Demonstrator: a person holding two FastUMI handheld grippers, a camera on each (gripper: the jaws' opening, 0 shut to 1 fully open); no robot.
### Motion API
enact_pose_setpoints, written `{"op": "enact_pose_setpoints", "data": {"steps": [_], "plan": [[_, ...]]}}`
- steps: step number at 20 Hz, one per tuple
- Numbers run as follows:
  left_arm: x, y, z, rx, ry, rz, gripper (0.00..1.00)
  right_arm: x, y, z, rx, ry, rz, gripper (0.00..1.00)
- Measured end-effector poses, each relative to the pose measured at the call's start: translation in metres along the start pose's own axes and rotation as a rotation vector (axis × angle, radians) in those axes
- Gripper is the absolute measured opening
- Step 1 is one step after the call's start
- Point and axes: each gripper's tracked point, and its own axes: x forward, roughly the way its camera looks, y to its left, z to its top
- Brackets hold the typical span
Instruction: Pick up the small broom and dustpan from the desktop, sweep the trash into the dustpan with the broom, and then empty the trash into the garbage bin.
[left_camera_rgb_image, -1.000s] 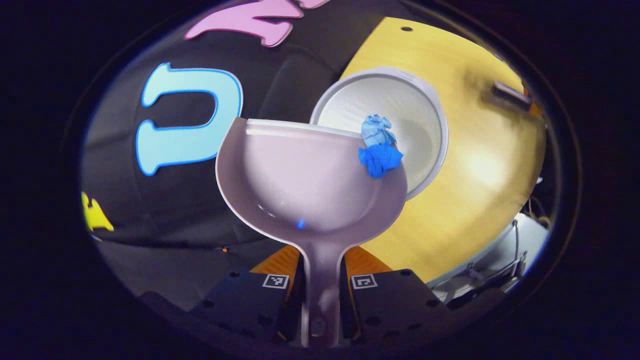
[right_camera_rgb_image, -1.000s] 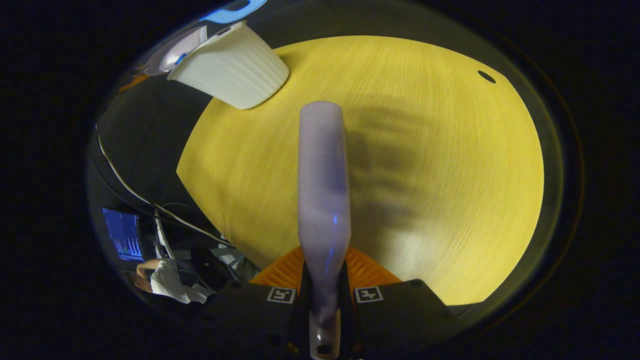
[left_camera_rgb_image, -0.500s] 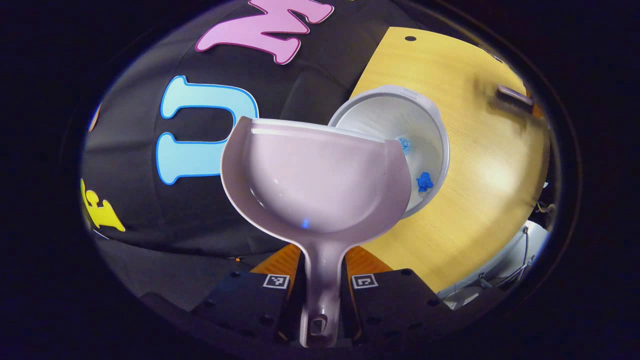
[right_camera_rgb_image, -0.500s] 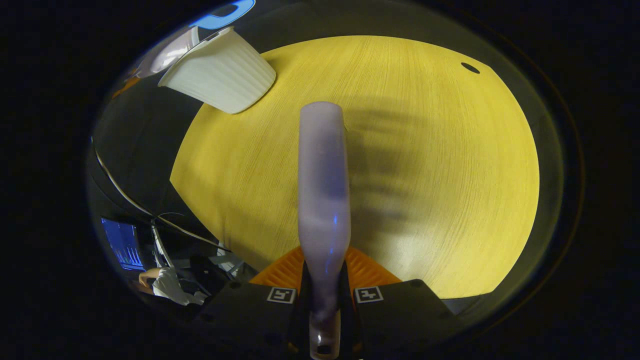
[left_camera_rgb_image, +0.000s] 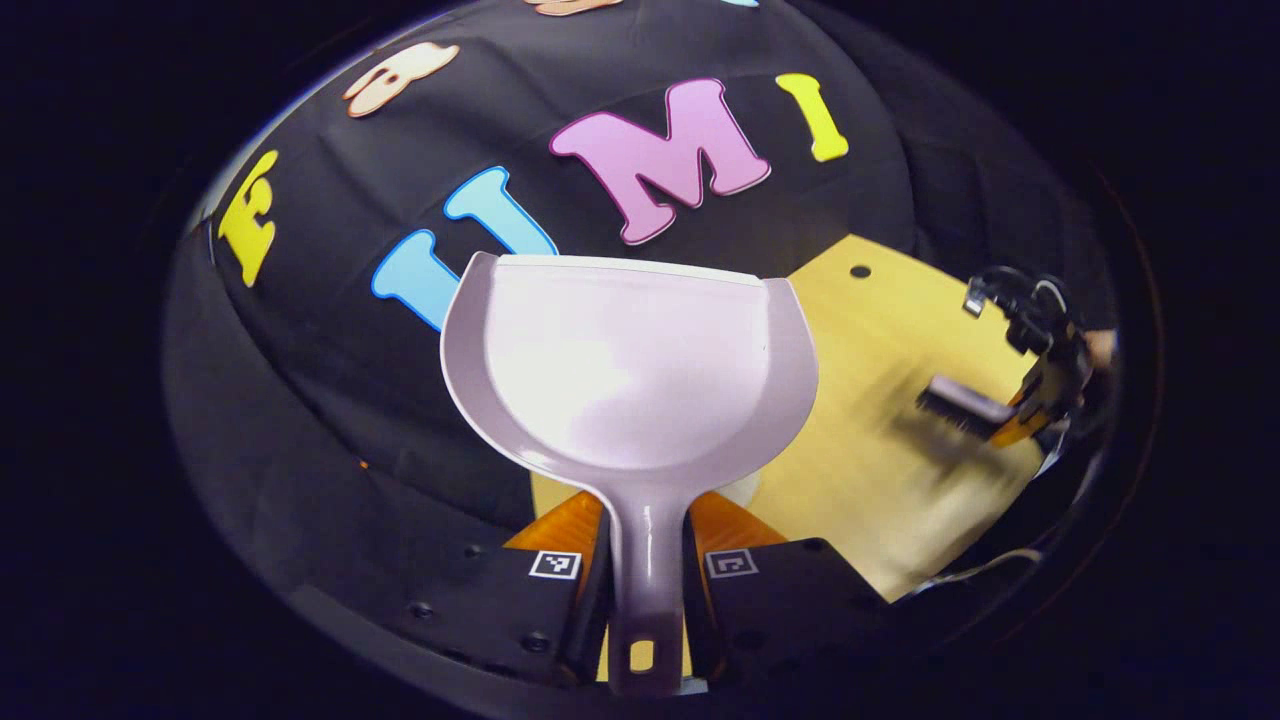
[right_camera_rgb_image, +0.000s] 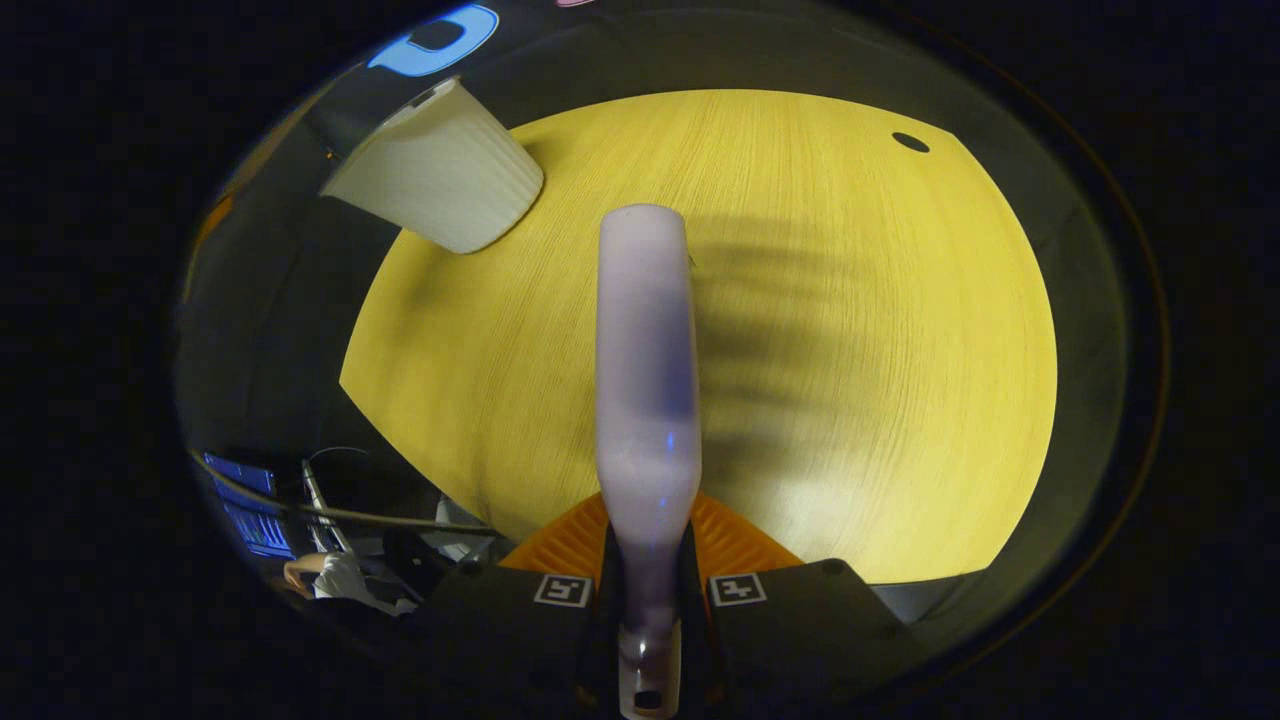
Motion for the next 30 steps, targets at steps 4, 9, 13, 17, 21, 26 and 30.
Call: {"op": "enact_pose_setpoints", "data": {"steps": [4,9,13,17,21,26,30], "plan": [[-0.006,-0.148,-0.029,-0.171,-0.015,-0.263,0.29,0.0,-0.004,0.0,-0.017,-0.012,-0.061,0.28],[0.033,-0.243,-0.091,-0.319,0.171,-0.35,0.29,0.009,-0.005,-0.008,-0.006,0.022,-0.177,0.29],[0.064,-0.266,-0.118,-0.426,0.271,-0.351,0.29,0.012,-0.006,-0.005,0.021,0.068,-0.172,0.29],[0.087,-0.287,-0.125,-0.49,0.324,-0.345,0.29,0.027,-0.01,0.002,0.01,0.092,-0.199,0.29],[0.104,-0.292,-0.131,-0.529,0.374,-0.343,0.29,0.042,-0.008,0.011,0.047,0.09,-0.234,0.29],[0.107,-0.294,-0.135,-0.496,0.457,-0.345,0.29,0.034,-0.008,0.021,0.091,0.117,-0.232,0.29],[0.107,-0.293,-0.132,-0.487,0.474,-0.349,0.3,0.036,0.003,0.023,0.125,0.141,-0.215,0.32]]}}
